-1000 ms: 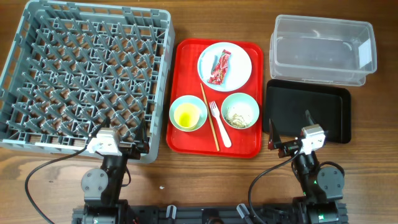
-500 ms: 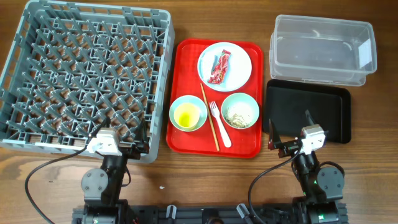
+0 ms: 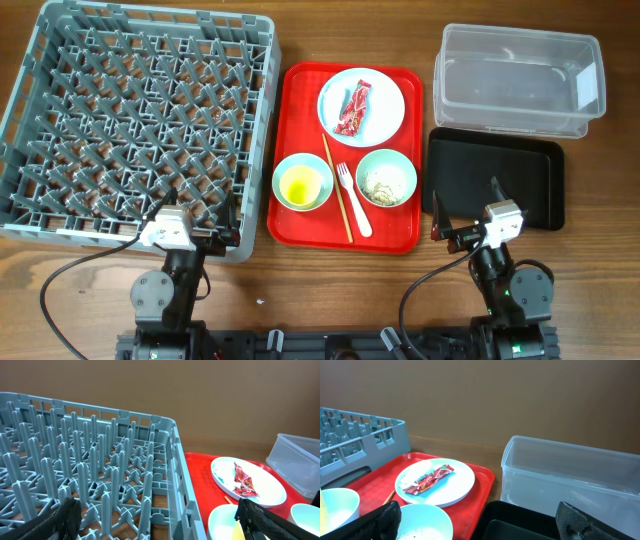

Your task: Sort waste into correct bins and load items into the dishwasher rack

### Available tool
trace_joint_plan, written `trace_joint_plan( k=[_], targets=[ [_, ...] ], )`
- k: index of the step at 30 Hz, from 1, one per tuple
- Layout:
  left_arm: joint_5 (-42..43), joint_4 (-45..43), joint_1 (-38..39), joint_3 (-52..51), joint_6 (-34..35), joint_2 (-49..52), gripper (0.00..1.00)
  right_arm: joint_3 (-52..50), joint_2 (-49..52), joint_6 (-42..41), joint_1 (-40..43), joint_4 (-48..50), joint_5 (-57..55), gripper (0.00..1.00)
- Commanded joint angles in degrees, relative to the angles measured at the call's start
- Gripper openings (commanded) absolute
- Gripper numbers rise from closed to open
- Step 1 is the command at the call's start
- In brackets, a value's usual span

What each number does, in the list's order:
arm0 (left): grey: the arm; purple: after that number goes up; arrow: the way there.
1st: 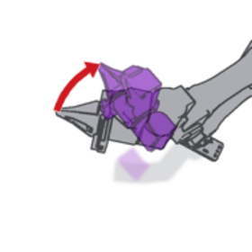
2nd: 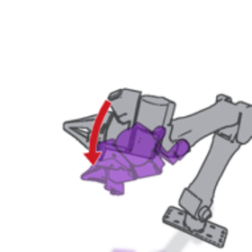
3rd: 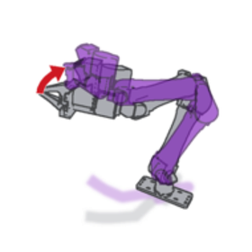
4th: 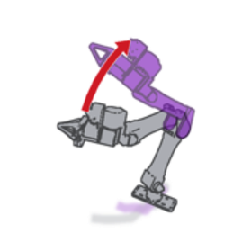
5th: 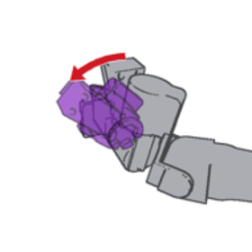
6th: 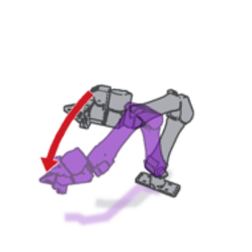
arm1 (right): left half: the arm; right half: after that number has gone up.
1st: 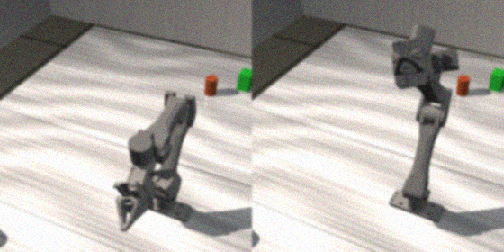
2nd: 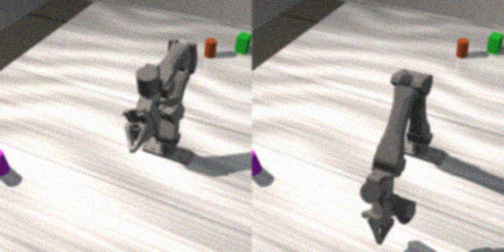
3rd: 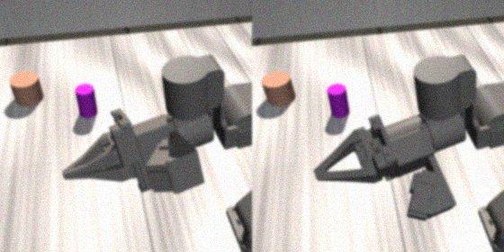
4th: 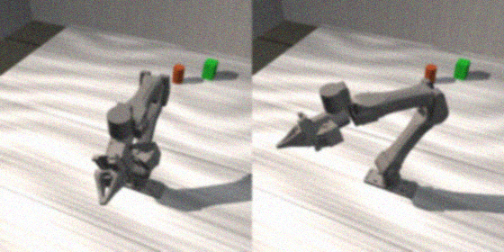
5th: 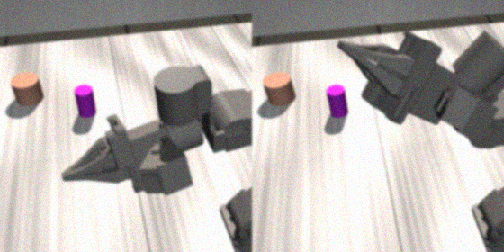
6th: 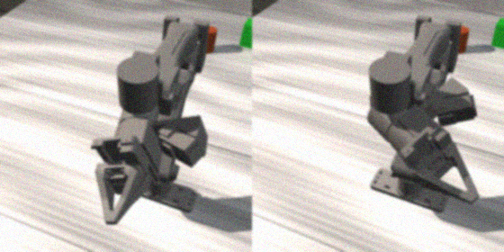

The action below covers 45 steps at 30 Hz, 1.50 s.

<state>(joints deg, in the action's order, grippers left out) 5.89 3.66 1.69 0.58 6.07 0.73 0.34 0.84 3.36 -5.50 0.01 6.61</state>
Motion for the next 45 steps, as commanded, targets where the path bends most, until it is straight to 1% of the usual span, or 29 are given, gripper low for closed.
trace_joint_plan(
  k=[1, 6, 9, 11, 13, 16, 17, 20, 22, 23, 25, 26, 28, 30, 32, 35, 37, 39, 40, 42, 43, 45],
  targets=[
    [1.1, 0.2, -0.5, -0.3, -1.2, -0.3, 1.0, 0.0, -0.2, -0.9, -0.1, 0.4, 0.2, 1.0],
    [1.1, 0.2, -0.5, -0.3, -1.1, -0.3, 1.0, 1.3, 2.8, -2.0, -0.1, 0.3, 0.2, 1.0],
    [1.0, 0.3, -0.5, 0.1, -1.1, -0.3, 1.0, 3.9, 7.2, -1.9, -0.1, 0.3, 0.2, 1.0],
    [0.2, 1.2, -0.5, 1.7, -0.6, 0.3, 1.0, 7.5, 13.1, -2.0, -0.1, 0.3, 0.3, 1.0],
    [-2.6, 5.3, -0.5, 5.4, 0.8, 3.3, 1.0, 12.4, 20.4, -2.0, -0.1, -0.6, 0.3, 1.0],
    [-4.1, 8.5, -0.5, 11.4, 0.8, 10.9, 1.0, 21.6, 33.2, -2.0, -0.1, -3.1, 1.5, 1.0],
    [-4.1, 8.9, -0.5, 13.4, 0.8, 13.9, 1.0, 23.5, 35.8, -2.0, -0.1, -3.8, 2.1, 1.0],
    [-4.0, 13.4, -0.5, 21.0, 0.8, 24.5, 1.0, 34.5, 48.3, -2.0, -0.1, -9.4, 5.2, 1.0],
    [-3.9, 19.0, -0.5, 28.1, 0.8, 33.2, 1.0, 43.6, 56.5, -1.6, -0.1, -17.3, 6.1, 0.99],
    [-3.8, 21.6, -0.5, 31.3, 0.8, 36.9, 1.0, 48.0, 60.2, 0.6, -0.1, -21.6, 6.1, 1.0],
    [-3.6, 26.0, -0.5, 37.0, 0.8, 42.8, 1.0, 54.5, 65.7, 3.4, -0.1, -27.6, 6.1, 1.0],
    [-2.2, 28.9, -0.5, 40.9, 0.8, 47.1, 1.0, 58.4, 68.6, 3.1, -0.1, -31.4, 6.4, 1.0],
    [0.1, 30.8, -0.5, 43.4, 0.8, 50.6, 1.0, 59.5, 69.4, 1.6, -0.1, -33.4, 7.8, 1.0],
    [1.6, 30.9, -0.5, 43.4, 0.8, 52.0, 1.0, 59.5, 69.4, -2.3, -0.1, -37.3, 10.8, 1.0],
    [1.6, 31.6, -0.5, 43.4, 0.8, 52.6, 1.0, 59.4, 69.3, -0.4, -0.1, -37.7, 15.7, 1.0],
    [1.7, 31.9, -0.5, 43.4, 0.8, 52.6, 1.0, 59.5, 69.4, -6.1, -0.4, -36.7, 12.7, 1.0],
    [2.0, 31.9, -0.5, 43.4, 0.8, 52.6, 1.0, 59.9, 69.6, -6.7, -2.4, -37.0, 12.4, 1.0],
    [2.0, 31.7, -0.5, 43.4, 0.8, 52.6, 1.0, 63.2, 71.8, -7.3, -6.1, -37.2, 11.4, 1.0],
    [2.0, 31.7, -0.5, 43.4, 0.8, 52.6, 1.0, 66.9, 74.1, -8.4, -8.5, -38.4, 8.2, 1.0],
    [2.0, 31.8, -0.5, 43.4, 0.8, 52.6, 1.0, 74.8, 78.8, -7.8, -11.2, -41.7, 4.3, 1.0],
    [2.0, 31.8, -0.5, 43.4, 0.8, 52.6, 1.0, 84.8, 85.4, -7.8, -13.7, -45.5, 1.6, 1.0],
    [2.0, 31.8, -0.5, 43.4, 0.8, 52.6, 1.0, 95.6, 94.3, -8.4, -14.6, -48.5, 1.7, 1.0]
  ],
)
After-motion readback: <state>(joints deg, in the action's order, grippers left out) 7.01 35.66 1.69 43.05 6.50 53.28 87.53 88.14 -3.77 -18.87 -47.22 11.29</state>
